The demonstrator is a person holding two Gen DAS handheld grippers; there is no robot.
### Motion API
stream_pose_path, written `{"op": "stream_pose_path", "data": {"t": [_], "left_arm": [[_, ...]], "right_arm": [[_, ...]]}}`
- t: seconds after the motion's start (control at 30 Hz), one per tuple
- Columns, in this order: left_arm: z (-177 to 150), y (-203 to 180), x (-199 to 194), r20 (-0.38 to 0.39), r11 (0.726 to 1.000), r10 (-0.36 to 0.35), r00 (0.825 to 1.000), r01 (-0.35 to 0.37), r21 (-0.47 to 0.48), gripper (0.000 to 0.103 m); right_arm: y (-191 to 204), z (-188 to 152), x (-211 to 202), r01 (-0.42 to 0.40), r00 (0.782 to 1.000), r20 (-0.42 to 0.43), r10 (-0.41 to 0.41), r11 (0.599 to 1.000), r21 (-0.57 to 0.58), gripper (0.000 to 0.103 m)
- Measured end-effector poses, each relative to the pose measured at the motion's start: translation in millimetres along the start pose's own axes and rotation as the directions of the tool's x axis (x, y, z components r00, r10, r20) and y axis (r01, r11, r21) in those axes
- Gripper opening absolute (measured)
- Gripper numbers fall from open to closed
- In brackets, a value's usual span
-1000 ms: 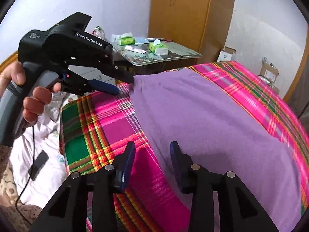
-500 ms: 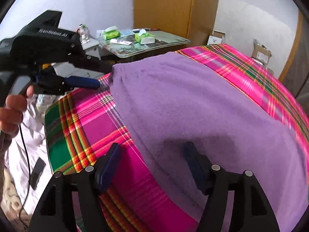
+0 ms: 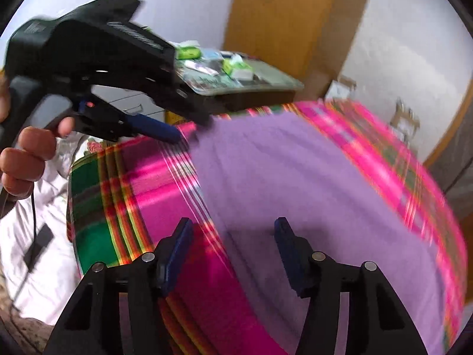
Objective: Fold clothes
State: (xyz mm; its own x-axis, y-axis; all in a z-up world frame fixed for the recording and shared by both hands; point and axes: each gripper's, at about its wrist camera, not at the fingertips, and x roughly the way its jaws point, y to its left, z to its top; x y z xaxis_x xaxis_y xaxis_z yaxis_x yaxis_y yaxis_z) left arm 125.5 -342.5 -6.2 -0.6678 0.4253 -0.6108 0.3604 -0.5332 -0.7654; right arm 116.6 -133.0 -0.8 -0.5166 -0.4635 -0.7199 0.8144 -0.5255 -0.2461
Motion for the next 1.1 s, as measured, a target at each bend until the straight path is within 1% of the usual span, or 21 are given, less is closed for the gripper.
{"op": "stream_pose_path", "data": {"t": [0.07, 0.23, 0.3, 0.33, 0.37, 0.4, 0.43, 0.47, 0.5, 0.53, 0.63, 0.7, 0.73, 0.83, 1.0, 1.1], "left_arm": [[1.8, 0.6, 1.7, -0.008, 1.000, -0.003, 1.000, 0.003, -0.005, 0.039], [6.5, 1.7, 4.1, -0.018, 1.000, -0.005, 1.000, 0.004, -0.009, 0.039], [9.9, 0.2, 4.3, -0.020, 1.000, 0.003, 1.000, -0.003, 0.004, 0.040], [11.6, -0.6, 4.4, -0.021, 1.000, 0.007, 1.000, -0.007, 0.010, 0.042], [13.6, -1.5, 5.0, -0.024, 1.000, 0.009, 1.000, -0.008, 0.017, 0.043], [16.5, -2.6, 6.8, -0.033, 1.000, 0.004, 0.999, -0.004, 0.025, 0.044], [19.4, -3.8, 8.6, -0.041, 0.999, 0.000, 0.999, 0.001, 0.033, 0.045], [22.3, -4.9, 10.4, -0.050, 0.999, -0.004, 0.999, 0.006, 0.041, 0.046], [25.2, -6.1, 12.1, -0.059, 0.999, -0.008, 0.998, 0.011, 0.048, 0.047], [28.0, -7.1, 14.0, -0.069, 0.998, -0.012, 0.998, 0.016, 0.054, 0.048], [36.6, -8.9, 21.6, -0.097, 0.998, -0.015, 0.995, 0.022, 0.063, 0.048], [40.6, -9.9, 26.5, -0.119, 0.997, -0.034, 0.992, 0.042, 0.064, 0.050], [42.2, -10.8, 30.7, -0.140, 0.996, -0.052, 0.989, 0.062, 0.068, 0.053], [44.7, -13.3, 42.1, -0.191, 0.993, -0.080, 0.978, 0.096, 0.072, 0.054], [49.2, -17.1, 58.7, -0.231, 0.993, -0.097, 0.968, 0.111, 0.048, 0.054], [55.2, -27.5, 71.0, -0.253, 0.991, -0.088, 0.963, 0.109, 0.071, 0.054]], "right_arm": [[11.7, 8.6, 2.8, 0.017, 1.000, 0.024, -0.015, 0.998, -0.064, 0.059], [27.0, 26.4, 23.1, 0.050, 0.999, 0.012, -0.049, 0.990, -0.133, 0.058], [33.0, 31.0, 29.5, 0.073, 0.997, 0.016, -0.071, 0.982, -0.173, 0.052], [35.6, 32.7, 33.7, 0.088, 0.996, 0.011, -0.088, 0.977, -0.193, 0.050], [36.1, 34.7, 34.7, 0.090, 0.996, 0.015, -0.089, 0.977, -0.194, 0.050], [35.9, 36.5, 36.3, 0.082, 0.997, 0.010, -0.082, 0.978, -0.191, 0.047], [35.7, 38.2, 37.9, 0.075, 0.997, 0.004, -0.075, 0.979, -0.188, 0.043], [35.7, 38.8, 39.8, 0.081, 0.997, 0.003, -0.082, 0.978, -0.191, 0.039], [35.6, 39.3, 41.7, 0.087, 0.996, 0.002, -0.088, 0.977, -0.194, 0.032], [35.6, 39.8, 43.6, 0.093, 0.996, 0.001, -0.094, 0.976, -0.197, 0.022], [32.6, 36.1, 44.4, 0.094, 0.996, 0.009, -0.094, 0.978, -0.185, 0.012], [29.2, 34.9, 40.1, 0.088, 0.996, 0.031, -0.084, 0.983, -0.161, 0.010], [27.8, 34.7, 38.0, 0.083, 0.996, 0.041, -0.077, 0.985, -0.149, 0.010], [21.8, 34.6, 30.4, 0.071, 0.995, 0.079, -0.062, 0.991, -0.111, 0.009], [13.5, 30.8, 17.9, 0.054, 0.990, 0.132, -0.044, 0.996, -0.071, 0.009], [7.3, 32.9, 15.3, 0.037, 0.989, 0.147, -0.028, 0.997, -0.060, 0.009]]}}
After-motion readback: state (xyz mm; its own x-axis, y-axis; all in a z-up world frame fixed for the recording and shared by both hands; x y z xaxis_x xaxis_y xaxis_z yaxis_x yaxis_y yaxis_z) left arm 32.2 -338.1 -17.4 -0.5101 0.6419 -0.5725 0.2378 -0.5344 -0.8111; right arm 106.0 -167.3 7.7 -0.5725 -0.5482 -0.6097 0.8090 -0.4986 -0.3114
